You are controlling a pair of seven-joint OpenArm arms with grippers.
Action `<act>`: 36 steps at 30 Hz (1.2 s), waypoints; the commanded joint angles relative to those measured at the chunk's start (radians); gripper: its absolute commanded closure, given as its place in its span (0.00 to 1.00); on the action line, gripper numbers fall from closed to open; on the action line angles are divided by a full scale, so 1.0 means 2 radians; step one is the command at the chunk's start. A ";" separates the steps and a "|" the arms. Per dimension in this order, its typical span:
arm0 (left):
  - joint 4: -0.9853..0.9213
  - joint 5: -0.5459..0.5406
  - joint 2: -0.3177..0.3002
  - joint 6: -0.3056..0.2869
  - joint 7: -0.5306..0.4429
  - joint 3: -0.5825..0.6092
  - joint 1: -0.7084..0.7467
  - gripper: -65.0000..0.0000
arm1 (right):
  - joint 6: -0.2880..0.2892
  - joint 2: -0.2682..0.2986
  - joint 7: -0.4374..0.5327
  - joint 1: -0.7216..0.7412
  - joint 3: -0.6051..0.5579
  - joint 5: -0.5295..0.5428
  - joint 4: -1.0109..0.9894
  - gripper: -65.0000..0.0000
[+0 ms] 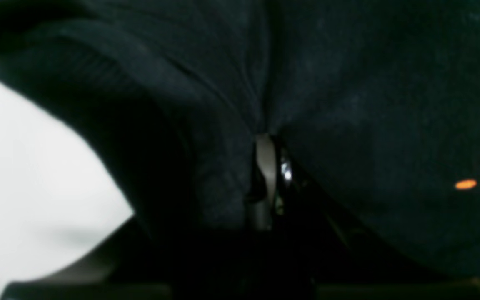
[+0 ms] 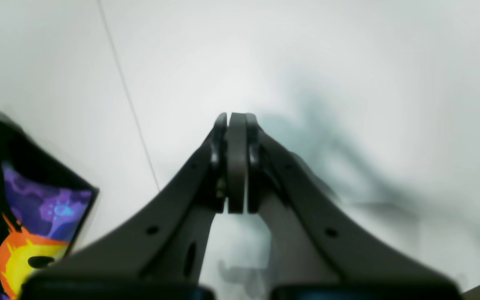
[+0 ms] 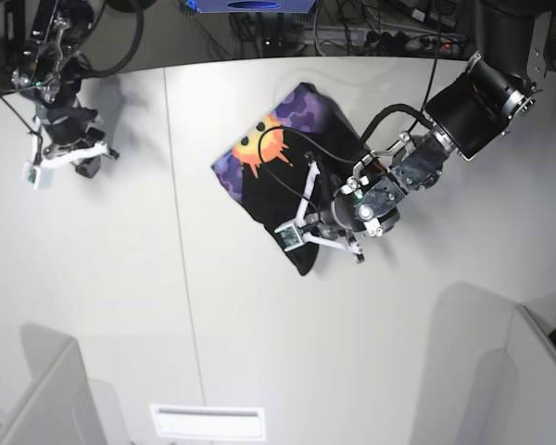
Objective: Fold the T-shirt properly
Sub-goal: 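Grasp the bundle edge with the left gripper and fold it over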
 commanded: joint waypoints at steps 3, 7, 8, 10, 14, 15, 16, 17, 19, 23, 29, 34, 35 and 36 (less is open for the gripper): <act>0.006 -0.003 0.001 -0.004 -0.008 0.042 -0.039 1.00 | 0.004 -0.021 0.009 -0.004 0.031 0.003 0.009 1.00; 0.002 0.003 -0.005 -0.004 -0.070 0.103 -0.071 1.00 | 0.004 -0.041 0.010 -0.019 0.054 0.003 0.010 1.00; 0.001 0.016 -0.009 -0.004 -0.085 0.118 -0.075 1.00 | 0.004 -0.042 0.010 -0.020 0.056 0.004 0.010 1.00; 0.001 0.053 -0.009 -0.004 -0.115 0.141 -0.078 1.00 | 0.004 -0.045 0.012 -0.030 0.056 0.003 0.010 1.00; -0.004 0.134 -0.008 -0.034 -0.159 0.161 -0.075 1.00 | 0.004 -0.045 0.012 -0.036 0.056 0.004 0.010 1.00; -0.009 0.153 -0.006 -0.056 -0.163 0.158 -0.074 1.00 | 0.004 -0.046 0.012 -0.038 0.056 0.004 0.010 1.00; -0.014 0.166 -0.005 -0.074 -0.167 0.157 -0.072 1.00 | 0.004 -0.050 0.012 -0.040 0.056 0.004 0.010 1.00; -0.020 0.180 0.000 -0.089 -0.178 0.157 -0.071 1.00 | 0.004 -0.052 0.012 -0.042 0.056 0.004 0.011 1.00; -0.033 0.200 0.002 -0.108 -0.208 0.157 -0.068 1.00 | 0.004 -0.054 0.012 -0.043 0.056 0.002 0.011 1.00; -0.056 0.212 0.006 -0.116 -0.234 0.156 -0.067 1.00 | 0.004 -0.055 0.012 -0.046 0.053 0.002 0.011 1.00; -0.050 0.212 0.016 -0.116 -0.235 0.157 -0.066 1.00 | 0.004 -0.055 0.012 -0.046 0.055 0.001 0.010 1.00; -0.050 0.212 0.024 -0.117 -0.233 0.157 -0.065 1.00 | 0.004 -0.055 0.012 -0.043 0.053 0.001 0.010 1.00; -0.050 0.212 0.024 -0.117 -0.232 0.156 -0.062 1.00 | 0.004 -0.055 0.012 -0.043 0.053 0.001 0.010 1.00; -0.050 0.211 0.024 -0.117 -0.232 0.156 -0.061 1.00 | 0.004 -0.055 0.012 -0.043 0.053 0.001 0.010 1.00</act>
